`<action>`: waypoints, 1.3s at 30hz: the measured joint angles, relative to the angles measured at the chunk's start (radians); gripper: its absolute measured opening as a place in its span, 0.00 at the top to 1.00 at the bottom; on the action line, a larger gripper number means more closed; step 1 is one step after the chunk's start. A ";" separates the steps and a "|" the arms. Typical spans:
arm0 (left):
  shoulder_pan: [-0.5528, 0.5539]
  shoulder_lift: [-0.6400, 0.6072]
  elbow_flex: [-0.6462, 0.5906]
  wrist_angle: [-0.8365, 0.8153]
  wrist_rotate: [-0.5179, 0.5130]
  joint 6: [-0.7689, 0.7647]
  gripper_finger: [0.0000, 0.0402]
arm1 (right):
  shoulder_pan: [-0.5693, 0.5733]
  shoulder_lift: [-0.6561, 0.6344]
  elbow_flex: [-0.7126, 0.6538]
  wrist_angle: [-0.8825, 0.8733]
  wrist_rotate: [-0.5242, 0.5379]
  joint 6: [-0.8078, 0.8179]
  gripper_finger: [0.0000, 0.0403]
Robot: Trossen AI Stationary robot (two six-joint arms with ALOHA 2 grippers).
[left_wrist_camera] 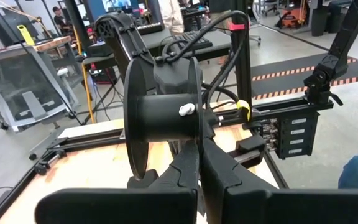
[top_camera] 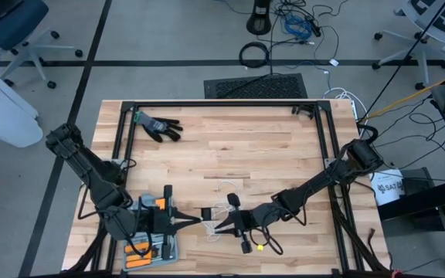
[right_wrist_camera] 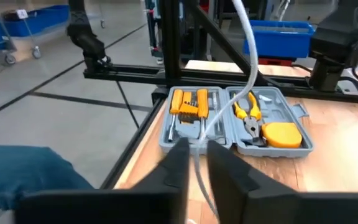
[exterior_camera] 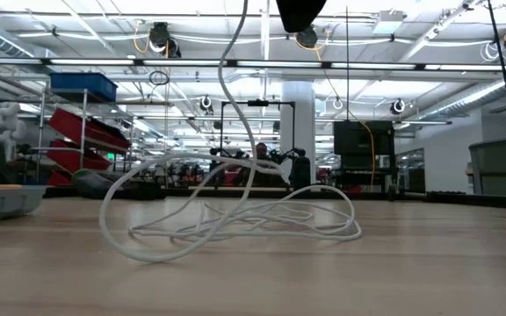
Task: Coil cords
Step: Coil the white cable wire into the spool
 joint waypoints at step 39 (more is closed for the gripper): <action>-0.038 0.000 0.000 -0.163 -0.003 -0.049 0.98 | 0.139 -0.268 0.000 -0.485 0.132 0.151 1.00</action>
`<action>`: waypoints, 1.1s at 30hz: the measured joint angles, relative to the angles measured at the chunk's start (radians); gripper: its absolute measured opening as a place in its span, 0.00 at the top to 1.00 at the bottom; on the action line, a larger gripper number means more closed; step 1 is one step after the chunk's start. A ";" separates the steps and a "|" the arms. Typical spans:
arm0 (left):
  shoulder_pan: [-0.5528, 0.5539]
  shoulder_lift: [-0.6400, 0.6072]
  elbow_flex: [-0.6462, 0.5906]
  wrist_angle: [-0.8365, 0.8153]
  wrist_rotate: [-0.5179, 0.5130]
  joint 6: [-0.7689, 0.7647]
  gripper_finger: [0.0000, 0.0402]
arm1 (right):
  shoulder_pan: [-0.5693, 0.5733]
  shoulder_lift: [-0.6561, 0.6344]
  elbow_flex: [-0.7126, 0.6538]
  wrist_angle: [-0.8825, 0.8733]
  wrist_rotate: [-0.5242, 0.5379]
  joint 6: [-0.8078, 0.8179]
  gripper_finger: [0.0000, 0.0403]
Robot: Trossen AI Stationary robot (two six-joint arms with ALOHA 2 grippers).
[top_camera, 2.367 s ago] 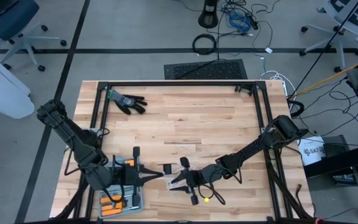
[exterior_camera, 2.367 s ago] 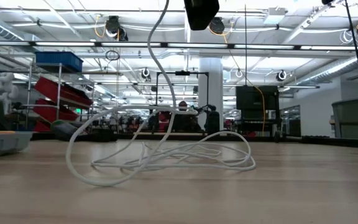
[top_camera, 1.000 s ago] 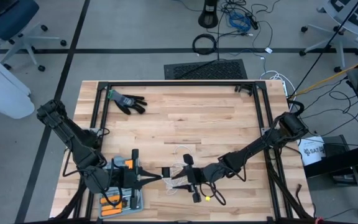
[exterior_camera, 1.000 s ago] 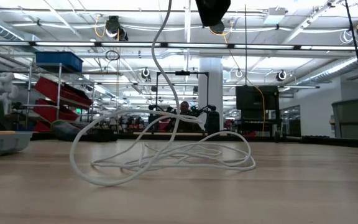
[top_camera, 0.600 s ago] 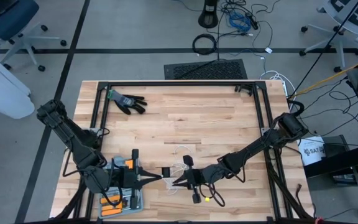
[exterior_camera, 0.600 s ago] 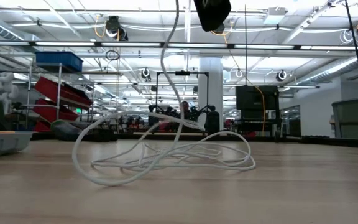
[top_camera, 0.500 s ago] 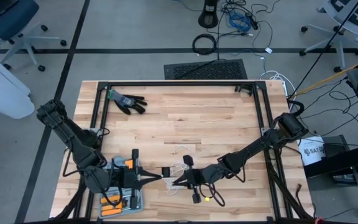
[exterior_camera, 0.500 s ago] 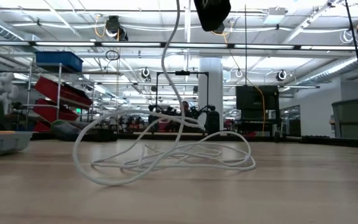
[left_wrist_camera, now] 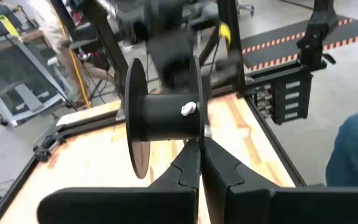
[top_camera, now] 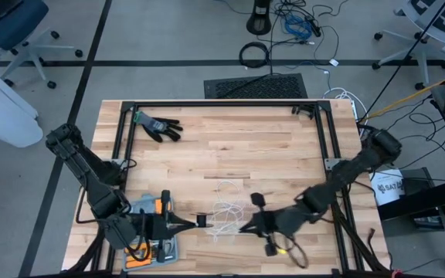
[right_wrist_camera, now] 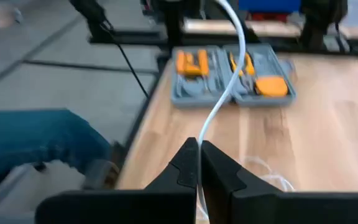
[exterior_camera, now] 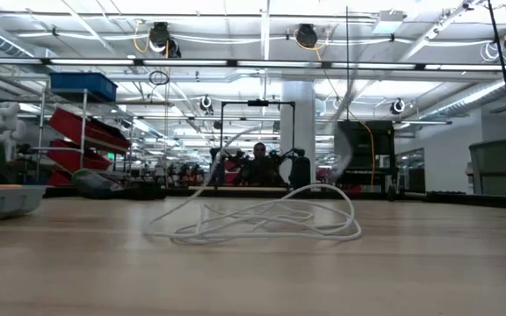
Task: Coil cords
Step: Coil the white cable wire into the spool
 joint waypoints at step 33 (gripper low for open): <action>0.060 0.059 0.000 -0.050 0.322 -0.080 0.98 | 0.084 -0.158 0.000 0.298 0.287 -0.404 1.00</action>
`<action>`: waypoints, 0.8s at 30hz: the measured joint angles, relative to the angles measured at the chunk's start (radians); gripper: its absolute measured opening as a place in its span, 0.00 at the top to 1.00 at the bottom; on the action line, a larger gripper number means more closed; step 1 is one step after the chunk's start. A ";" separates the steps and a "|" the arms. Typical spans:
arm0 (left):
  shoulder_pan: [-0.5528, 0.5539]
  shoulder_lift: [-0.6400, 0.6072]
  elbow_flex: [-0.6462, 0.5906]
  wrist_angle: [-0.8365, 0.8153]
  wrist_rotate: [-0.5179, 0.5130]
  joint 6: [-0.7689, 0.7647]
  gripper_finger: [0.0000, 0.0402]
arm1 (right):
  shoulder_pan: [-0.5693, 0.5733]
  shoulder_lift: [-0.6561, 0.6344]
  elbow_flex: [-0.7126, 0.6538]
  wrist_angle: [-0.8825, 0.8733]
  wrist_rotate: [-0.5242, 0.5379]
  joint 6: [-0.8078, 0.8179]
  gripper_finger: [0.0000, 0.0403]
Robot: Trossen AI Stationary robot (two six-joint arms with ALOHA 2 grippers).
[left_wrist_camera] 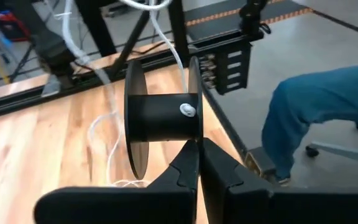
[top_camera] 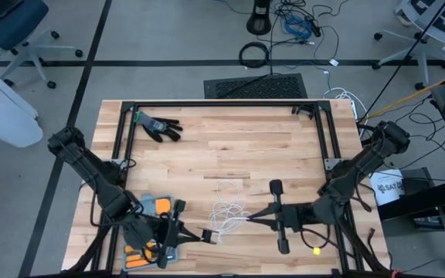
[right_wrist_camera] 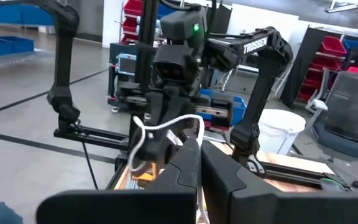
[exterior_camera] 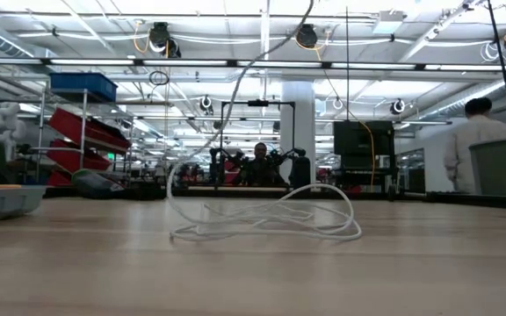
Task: Coil cords
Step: Coil the white cable wire into the spool
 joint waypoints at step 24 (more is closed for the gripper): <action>0.077 0.027 0.000 0.189 0.229 0.133 0.98 | -0.199 0.051 0.000 0.136 -0.269 -0.034 1.00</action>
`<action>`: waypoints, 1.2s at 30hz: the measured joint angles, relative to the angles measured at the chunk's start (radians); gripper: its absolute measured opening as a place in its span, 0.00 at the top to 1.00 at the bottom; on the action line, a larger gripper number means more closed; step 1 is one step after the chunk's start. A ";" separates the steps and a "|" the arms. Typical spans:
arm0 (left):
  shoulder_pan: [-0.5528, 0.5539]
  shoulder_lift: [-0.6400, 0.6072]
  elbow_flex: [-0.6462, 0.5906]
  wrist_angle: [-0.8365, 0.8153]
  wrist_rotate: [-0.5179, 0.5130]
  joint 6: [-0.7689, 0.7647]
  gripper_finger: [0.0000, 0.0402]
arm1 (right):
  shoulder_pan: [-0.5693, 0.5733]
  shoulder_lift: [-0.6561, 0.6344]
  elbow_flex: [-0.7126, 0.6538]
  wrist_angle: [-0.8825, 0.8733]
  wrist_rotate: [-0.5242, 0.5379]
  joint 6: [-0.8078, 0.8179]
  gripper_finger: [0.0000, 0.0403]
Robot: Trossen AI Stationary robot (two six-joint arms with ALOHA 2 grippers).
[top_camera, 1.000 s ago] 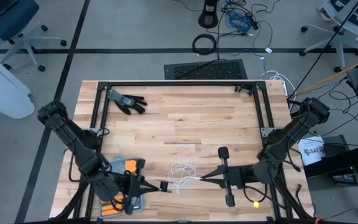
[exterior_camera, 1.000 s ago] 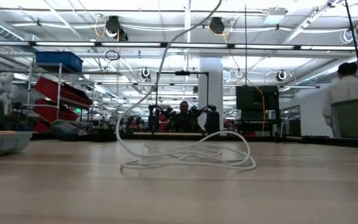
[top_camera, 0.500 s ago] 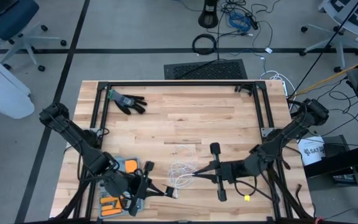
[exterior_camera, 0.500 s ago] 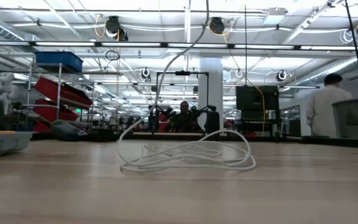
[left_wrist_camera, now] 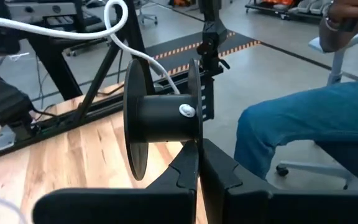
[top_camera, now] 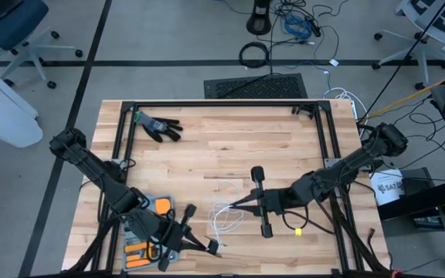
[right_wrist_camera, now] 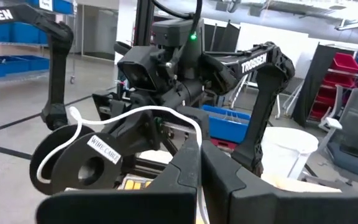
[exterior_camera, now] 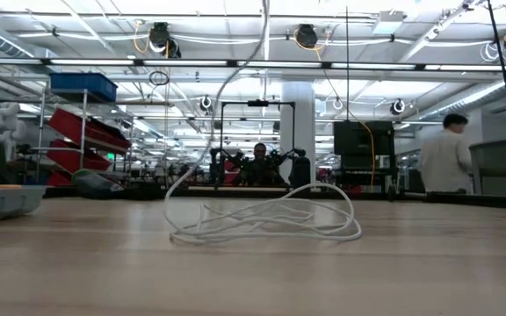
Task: Coil cords
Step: Coil the white cable wire into the spool
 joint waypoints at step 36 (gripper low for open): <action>0.102 0.115 0.067 0.218 0.246 0.189 0.99 | 0.004 0.174 0.000 -0.029 -0.028 0.222 1.00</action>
